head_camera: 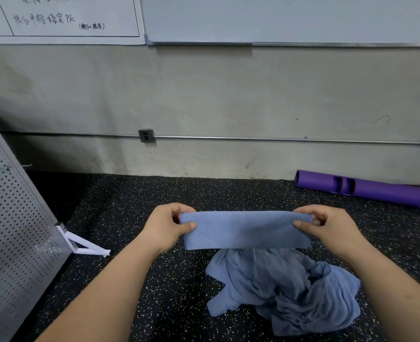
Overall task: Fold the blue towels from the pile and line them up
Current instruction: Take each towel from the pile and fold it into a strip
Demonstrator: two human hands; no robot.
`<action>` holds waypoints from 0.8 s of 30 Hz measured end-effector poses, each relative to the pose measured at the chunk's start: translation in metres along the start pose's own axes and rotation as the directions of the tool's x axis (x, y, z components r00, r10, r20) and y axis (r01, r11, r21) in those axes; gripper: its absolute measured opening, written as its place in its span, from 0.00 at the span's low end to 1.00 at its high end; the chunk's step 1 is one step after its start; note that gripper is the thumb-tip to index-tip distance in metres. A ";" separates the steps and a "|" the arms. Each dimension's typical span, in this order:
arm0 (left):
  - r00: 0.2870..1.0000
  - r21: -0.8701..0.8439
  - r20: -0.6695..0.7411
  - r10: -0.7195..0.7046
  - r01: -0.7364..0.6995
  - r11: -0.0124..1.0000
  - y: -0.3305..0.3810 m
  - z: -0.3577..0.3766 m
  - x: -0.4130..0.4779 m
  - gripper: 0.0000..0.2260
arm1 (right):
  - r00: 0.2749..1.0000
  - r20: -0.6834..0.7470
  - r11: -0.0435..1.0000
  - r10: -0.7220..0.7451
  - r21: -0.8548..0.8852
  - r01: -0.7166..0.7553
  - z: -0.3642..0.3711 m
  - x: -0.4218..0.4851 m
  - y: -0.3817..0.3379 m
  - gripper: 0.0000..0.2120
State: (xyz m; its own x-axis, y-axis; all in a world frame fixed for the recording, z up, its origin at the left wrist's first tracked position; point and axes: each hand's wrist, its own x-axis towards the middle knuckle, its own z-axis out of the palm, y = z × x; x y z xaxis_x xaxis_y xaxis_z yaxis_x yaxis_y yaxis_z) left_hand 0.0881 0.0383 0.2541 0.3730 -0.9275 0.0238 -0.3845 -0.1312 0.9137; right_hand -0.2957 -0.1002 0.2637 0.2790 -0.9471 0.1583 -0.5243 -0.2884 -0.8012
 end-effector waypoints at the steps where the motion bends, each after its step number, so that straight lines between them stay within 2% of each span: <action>1: 1.000 0.036 -0.006 0.002 -0.002 0.999 0.001 0.000 -0.001 0.11 | 1.000 0.013 1.000 -0.009 -0.024 0.010 0.000 0.000 0.000 0.13; 5: 0.999 0.083 0.010 -0.031 0.030 0.996 -0.001 -0.001 -0.001 0.05 | 0.998 0.059 0.994 -0.016 -0.103 0.023 0.000 -0.001 -0.003 0.09; 8: 0.996 0.051 0.027 -0.084 0.082 0.995 -0.005 -0.002 0.000 0.02 | 0.995 0.100 0.995 0.001 -0.097 0.009 -0.001 -0.002 -0.008 0.06; 10: 0.992 0.005 0.027 -0.120 0.120 0.993 -0.003 -0.003 0.000 0.06 | 0.990 0.136 0.999 0.041 -0.015 -0.039 -0.002 -0.005 -0.012 0.04; 12: 0.989 -0.076 0.019 -0.146 0.147 0.986 0.000 -0.003 0.000 0.12 | 0.983 0.168 0.994 0.080 0.061 -0.091 -0.002 -0.006 -0.014 0.08; 16: 0.988 -0.223 -0.057 -0.141 0.125 0.967 0.010 0.004 -0.002 0.17 | 0.987 0.114 0.976 0.109 0.177 -0.128 0.003 -0.007 -0.018 0.09; 19: 0.982 -0.210 -0.154 -0.111 0.078 0.975 0.014 0.009 -0.003 0.17 | 0.994 0.033 0.969 0.101 0.222 -0.106 0.008 -0.003 -0.016 0.09; 24: 0.964 -0.055 -0.253 -0.075 0.063 0.996 0.015 0.012 0.000 0.20 | 0.992 -0.003 0.951 0.127 0.284 -0.121 0.014 -0.001 -0.020 0.10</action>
State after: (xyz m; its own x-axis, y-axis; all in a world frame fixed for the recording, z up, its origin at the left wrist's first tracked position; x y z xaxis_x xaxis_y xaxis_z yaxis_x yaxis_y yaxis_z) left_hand 0.0727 0.0319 0.2632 0.6025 -0.7961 0.0569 -0.3130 -0.1701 0.9344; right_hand -0.2746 -0.0917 0.2713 0.2076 -0.9766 0.0568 -0.3041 -0.1196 -0.9451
